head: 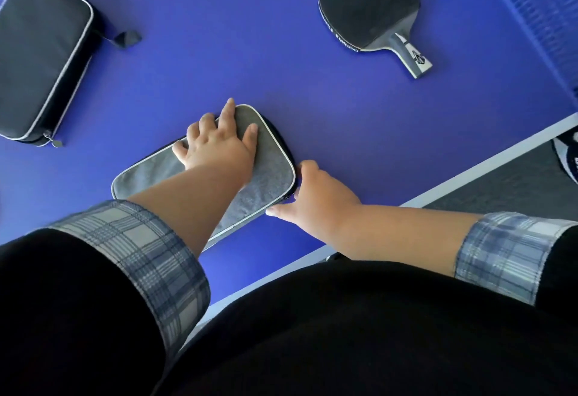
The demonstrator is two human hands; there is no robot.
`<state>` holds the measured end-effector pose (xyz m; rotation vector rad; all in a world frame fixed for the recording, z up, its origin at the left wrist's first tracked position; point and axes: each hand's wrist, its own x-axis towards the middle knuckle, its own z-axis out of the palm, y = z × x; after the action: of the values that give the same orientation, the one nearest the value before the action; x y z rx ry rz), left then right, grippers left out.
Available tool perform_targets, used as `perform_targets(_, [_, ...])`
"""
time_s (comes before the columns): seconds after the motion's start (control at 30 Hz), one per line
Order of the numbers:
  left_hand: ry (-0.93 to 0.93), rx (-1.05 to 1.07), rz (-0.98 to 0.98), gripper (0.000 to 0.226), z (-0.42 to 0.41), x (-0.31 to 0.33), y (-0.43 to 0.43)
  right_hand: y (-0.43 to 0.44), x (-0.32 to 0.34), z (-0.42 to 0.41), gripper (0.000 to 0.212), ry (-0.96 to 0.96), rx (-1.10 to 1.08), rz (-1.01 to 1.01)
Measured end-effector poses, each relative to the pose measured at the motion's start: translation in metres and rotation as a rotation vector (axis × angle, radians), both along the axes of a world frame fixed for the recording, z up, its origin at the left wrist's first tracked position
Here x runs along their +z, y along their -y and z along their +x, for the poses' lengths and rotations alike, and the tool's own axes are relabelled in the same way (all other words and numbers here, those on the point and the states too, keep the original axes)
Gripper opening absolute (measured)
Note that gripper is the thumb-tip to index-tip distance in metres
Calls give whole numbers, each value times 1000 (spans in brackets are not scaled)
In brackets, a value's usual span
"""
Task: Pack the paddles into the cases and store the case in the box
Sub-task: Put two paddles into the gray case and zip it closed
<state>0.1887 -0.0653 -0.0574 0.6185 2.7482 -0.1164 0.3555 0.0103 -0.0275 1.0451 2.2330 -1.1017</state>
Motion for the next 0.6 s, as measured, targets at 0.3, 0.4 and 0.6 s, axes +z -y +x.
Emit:
perform_targets(0.3, [42,-17,7,73,-2,1,1,-7,2,4,29,5,-34,34])
perform_targets(0.4, [51,-21,2,72,-2,2,0,-1,4,5,43,-22,-146,-130])
perform_targets(0.6, [55,-24,11,72,-2,3,0,1,1,2,44,-47,-234,-194])
